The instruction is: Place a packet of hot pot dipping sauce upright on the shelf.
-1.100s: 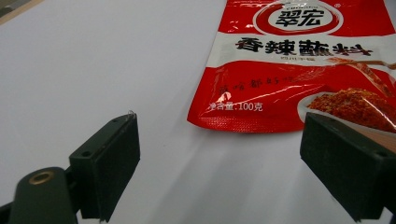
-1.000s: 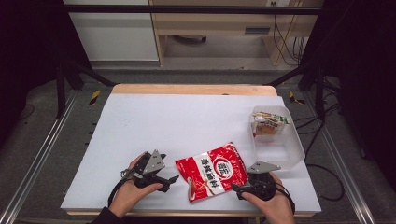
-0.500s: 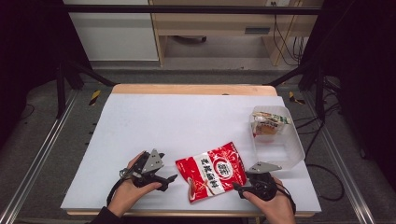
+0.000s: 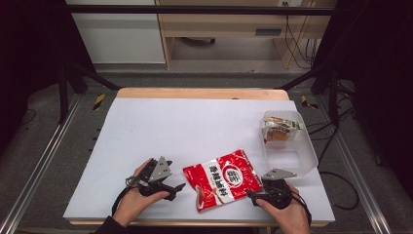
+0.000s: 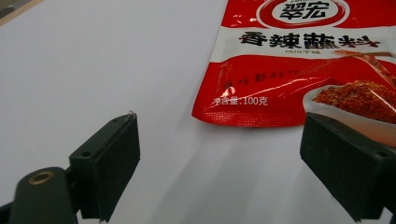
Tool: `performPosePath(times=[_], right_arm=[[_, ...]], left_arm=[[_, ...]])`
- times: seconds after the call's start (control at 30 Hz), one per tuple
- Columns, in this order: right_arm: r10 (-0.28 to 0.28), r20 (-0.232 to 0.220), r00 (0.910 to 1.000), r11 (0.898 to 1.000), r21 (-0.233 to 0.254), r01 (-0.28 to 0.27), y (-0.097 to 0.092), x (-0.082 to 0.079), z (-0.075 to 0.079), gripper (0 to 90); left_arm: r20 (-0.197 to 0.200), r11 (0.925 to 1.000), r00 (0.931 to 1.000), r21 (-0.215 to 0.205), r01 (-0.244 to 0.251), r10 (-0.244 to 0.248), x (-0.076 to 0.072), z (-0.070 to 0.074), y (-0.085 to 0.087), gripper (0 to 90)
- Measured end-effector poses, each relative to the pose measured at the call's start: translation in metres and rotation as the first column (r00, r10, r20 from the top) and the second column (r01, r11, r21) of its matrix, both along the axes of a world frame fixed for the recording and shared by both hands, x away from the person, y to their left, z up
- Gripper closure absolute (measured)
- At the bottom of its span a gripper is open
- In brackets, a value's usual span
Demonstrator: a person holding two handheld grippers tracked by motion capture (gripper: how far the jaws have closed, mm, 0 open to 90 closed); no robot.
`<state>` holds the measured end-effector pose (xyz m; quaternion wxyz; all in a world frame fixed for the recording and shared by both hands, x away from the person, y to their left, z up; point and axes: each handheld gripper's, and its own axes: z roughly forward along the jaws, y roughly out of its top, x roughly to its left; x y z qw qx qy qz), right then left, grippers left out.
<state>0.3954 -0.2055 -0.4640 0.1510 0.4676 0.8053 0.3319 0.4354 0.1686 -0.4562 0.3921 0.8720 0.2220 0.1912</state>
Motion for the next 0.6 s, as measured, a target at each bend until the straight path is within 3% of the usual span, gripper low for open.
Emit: performPosePath(times=[0.17, 0.37, 0.47, 0.6], right_arm=[[-0.002, -0.027, 0.9996, 1.0, -0.027, 0.001, 0.0008, 0.0023, -0.0032, 27.6], [0.018, -0.067, 0.9976, 1.0, -0.021, -0.019, 0.0023, 0.0059, -0.0072, 27.2], [0.032, -0.059, 0.9978, 0.999, -0.012, -0.033, 0.004, 0.006, -0.0061, 28.2], [0.048, -0.024, 0.9986, 0.999, 0.015, -0.047, 0.0054, 0.0047, -0.0015, 37.4]], left_arm=[[-0.004, 0.9999, 0.9999, 0.001, 0.01, -0.01, -0.0007, -0.0004, -0.0014, 12.0], [-0.009, 0.9999, 0.9999, 0.0, 0.014, -0.014, -0.0011, -0.0013, -0.0025, 12.0], [-0.01, 0.9999, 0.9998, 0.0, 0.016, -0.016, -0.001, -0.0014, -0.0029, 12.0], [-0.011, 0.9999, 0.9999, 0.0, 0.013, -0.013, -0.0009, -0.0019, -0.0034, 12.0]])
